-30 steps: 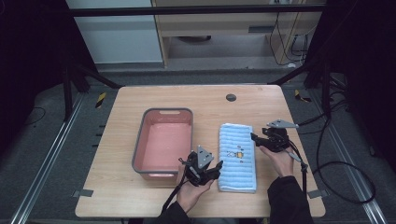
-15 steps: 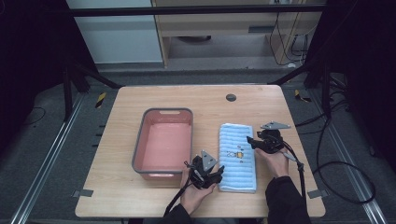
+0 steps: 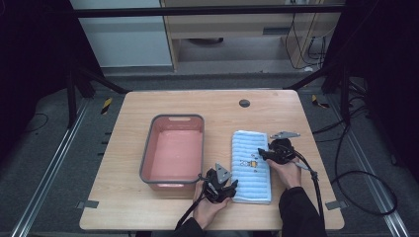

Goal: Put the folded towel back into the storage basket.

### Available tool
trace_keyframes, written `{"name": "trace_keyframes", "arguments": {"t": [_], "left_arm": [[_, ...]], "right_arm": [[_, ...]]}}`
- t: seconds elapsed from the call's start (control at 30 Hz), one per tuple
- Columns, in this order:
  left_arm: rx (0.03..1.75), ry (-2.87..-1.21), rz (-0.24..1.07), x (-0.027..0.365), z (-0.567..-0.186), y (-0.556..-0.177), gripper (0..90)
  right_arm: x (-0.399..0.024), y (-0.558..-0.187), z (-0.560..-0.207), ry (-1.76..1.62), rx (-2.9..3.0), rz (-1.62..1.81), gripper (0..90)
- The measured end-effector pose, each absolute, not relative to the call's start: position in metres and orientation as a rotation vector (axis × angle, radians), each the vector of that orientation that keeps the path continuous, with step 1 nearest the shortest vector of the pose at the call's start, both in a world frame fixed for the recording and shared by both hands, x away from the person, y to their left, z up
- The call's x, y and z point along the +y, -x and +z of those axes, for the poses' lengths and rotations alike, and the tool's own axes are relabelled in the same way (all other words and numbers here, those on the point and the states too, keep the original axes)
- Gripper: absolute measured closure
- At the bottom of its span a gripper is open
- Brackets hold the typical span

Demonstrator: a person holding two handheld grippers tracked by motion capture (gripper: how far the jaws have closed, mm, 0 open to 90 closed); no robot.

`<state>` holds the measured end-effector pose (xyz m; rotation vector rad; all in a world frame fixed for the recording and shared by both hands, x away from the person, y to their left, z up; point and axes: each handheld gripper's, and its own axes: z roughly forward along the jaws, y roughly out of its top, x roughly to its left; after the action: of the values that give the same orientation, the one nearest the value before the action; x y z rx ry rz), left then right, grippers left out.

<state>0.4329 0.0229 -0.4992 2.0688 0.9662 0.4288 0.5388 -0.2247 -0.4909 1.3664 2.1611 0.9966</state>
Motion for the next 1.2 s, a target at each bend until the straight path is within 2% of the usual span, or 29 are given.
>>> {"name": "trace_keyframes", "arguments": {"t": [0.4, 0.53, 0.87, 1.07, 1.2], "left_arm": [[0.985, -2.079, 0.413, 0.019, -0.504, -0.434, 56.1], [0.985, -2.079, 0.398, 0.018, -0.505, -0.434, 59.1], [1.006, -2.059, 0.349, 0.016, -0.505, -0.433, 74.0], [1.018, -2.037, 0.350, 0.015, -0.505, -0.432, 83.6], [1.019, -2.020, 0.356, 0.016, -0.506, -0.430, 85.9]], "right_arm": [[-0.229, -0.540, -0.500, -1.450, 2.153, 1.049, 52.8], [-0.228, -0.540, -0.501, -1.462, 2.157, 1.057, 56.9], [-0.227, -0.540, -0.502, -1.512, 2.161, 1.137, 75.5], [-0.225, -0.539, -0.501, -1.500, 2.151, 1.137, 78.4], [-0.225, -0.537, -0.496, -1.480, 2.146, 1.144, 78.9]]}}
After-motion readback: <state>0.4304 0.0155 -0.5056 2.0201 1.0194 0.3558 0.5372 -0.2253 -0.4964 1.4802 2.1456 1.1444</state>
